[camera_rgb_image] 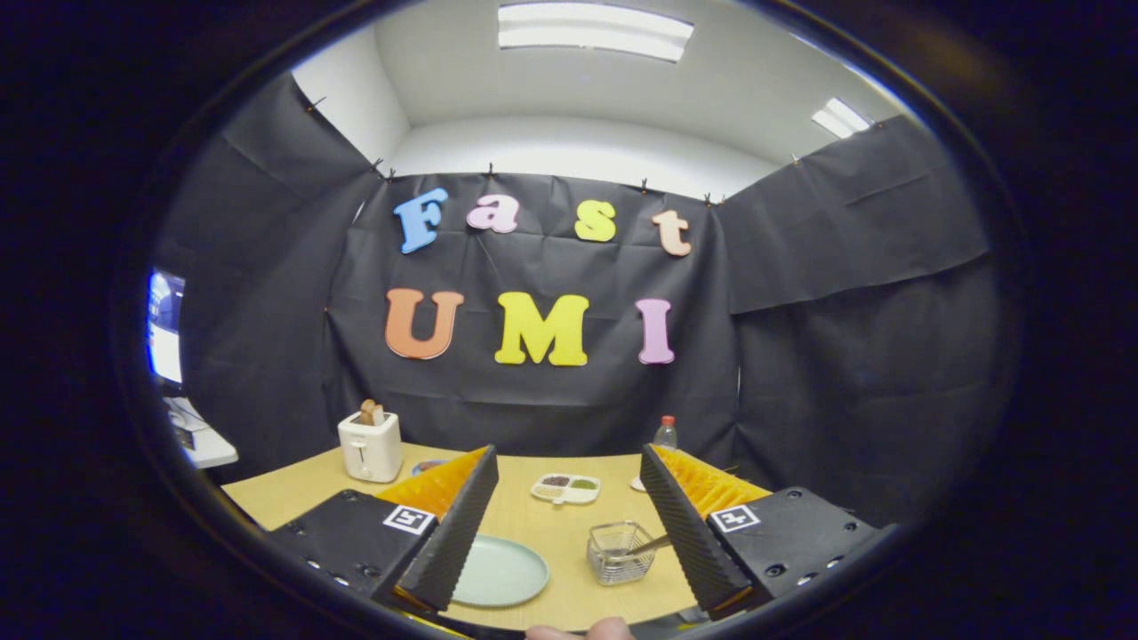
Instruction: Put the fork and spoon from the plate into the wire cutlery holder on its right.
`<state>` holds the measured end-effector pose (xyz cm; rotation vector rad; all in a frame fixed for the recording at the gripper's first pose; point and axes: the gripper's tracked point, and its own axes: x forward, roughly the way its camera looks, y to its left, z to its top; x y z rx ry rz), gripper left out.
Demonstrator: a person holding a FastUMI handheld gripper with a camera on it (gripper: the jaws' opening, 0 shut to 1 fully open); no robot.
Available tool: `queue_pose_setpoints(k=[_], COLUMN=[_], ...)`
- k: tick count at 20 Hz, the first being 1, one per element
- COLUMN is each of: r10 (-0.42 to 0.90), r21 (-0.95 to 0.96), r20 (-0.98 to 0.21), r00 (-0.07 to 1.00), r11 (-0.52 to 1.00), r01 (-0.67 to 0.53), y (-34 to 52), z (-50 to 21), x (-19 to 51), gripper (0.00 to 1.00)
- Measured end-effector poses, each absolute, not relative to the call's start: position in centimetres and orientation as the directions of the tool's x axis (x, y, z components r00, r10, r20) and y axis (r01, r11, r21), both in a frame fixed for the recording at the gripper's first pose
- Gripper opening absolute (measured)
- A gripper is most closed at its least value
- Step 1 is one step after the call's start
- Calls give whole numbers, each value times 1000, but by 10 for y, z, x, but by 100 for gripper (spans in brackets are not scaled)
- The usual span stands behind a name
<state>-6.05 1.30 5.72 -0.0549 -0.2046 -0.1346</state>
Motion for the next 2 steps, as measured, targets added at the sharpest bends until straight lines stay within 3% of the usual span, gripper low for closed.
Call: queue_pose_setpoints(k=[2], r10=[-119], r21=[-41], r20=[190], r00=[975], r11=[991], r01=[129], y=[18], z=[52], x=[-58], gripper=[96])
